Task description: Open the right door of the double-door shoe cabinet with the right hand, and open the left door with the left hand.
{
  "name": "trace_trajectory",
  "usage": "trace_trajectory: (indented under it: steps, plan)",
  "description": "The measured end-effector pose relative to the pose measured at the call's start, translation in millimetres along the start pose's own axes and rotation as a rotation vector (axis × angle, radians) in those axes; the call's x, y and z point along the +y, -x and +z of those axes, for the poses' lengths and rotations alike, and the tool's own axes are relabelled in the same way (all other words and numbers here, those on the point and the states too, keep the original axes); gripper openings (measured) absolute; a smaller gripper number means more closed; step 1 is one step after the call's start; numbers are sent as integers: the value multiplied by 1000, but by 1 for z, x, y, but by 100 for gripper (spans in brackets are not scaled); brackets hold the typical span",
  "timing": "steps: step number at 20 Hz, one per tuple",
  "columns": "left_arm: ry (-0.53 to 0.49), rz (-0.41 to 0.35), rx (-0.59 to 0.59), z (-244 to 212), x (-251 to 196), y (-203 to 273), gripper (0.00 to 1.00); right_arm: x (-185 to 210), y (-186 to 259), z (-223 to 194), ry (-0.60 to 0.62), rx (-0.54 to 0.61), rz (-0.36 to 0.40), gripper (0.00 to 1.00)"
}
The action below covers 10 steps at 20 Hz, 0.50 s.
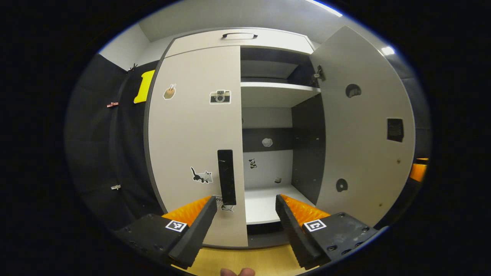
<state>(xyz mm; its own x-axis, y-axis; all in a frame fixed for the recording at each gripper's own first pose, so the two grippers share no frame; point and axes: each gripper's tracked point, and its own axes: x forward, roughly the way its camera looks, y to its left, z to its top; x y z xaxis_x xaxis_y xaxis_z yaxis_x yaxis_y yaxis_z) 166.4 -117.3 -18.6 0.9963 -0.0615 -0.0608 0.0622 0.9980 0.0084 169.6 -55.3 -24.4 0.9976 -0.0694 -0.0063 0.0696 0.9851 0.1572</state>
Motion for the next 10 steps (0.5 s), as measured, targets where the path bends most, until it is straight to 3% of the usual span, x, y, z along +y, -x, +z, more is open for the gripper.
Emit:
trace_trajectory:
  steps: [5,10]
  plan:
    - [-28,65,-12,2,25,-48,94,-11,8,-4,16,10,-11,93]
    - [-43,102,-31,8,40,-83,72,-13,13,-9,28,24,7,93]
